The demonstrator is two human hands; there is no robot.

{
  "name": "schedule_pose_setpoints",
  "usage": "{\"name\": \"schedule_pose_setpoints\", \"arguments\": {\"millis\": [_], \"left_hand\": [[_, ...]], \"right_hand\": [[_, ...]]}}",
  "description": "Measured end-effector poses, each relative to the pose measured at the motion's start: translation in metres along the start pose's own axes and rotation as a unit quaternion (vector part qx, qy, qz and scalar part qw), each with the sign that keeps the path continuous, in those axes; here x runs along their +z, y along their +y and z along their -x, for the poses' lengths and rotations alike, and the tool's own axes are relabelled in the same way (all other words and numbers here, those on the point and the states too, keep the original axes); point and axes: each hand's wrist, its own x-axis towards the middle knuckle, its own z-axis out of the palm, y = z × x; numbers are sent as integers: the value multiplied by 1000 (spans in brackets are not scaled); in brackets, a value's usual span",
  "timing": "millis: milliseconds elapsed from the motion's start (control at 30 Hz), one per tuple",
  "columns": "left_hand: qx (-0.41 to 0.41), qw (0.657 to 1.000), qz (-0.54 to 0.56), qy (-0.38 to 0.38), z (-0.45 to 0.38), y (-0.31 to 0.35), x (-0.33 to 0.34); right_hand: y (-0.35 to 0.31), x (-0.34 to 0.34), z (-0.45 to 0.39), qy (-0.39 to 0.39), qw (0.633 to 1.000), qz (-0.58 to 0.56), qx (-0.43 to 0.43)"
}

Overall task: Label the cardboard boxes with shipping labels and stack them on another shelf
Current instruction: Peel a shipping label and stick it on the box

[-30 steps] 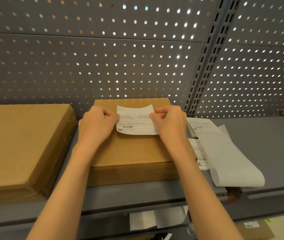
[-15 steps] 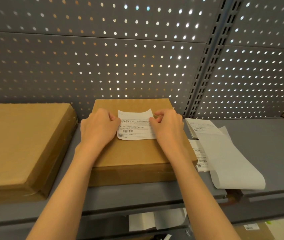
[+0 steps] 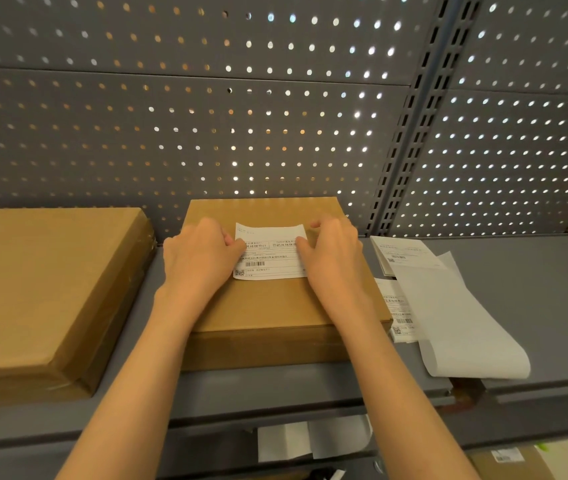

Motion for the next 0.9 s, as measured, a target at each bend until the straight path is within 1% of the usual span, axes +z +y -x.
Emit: {"name": "schedule_pose_setpoints", "arguments": {"millis": [67,167,233,300,333,367,433,500,567,633,833,900], "left_hand": [[6,1000,-18,10,0,0,2],[13,993,-105,56,1,0,0],[14,987,-135,85,1,-1,-4],[56,983,-131,116,2,-2,-6],[94,981,-116,127,2,-2,-5],[134,978,-96,126,1,-2,-3],[203,974,-54,81,3,2,0],[234,972,-26,25,6,6,2],[234,972,-18,-23,7,6,4],[223,973,-14,-55,6,4,6],[200,972,-32,-123,2,-3,15],[202,970,-42,-130,1,-6,17]], "right_hand": [[2,-1,-1,4,1000,17,1],[4,-1,-2,4,1000,26,-2],[3,0,-3,17,1000,22,-12],[3,1,-2,41,998,4,-47],[1,2,-2,41,996,-6,-79],[0,3,-2,25,993,-9,-115],[-4,8,-1,-40,983,2,-179],[-8,10,1,-104,973,9,-208],[-9,9,3,-143,966,16,-214],[-9,7,5,-169,960,32,-219],[-8,9,5,-223,949,81,-205],[-7,10,4,-229,950,90,-194]]}}
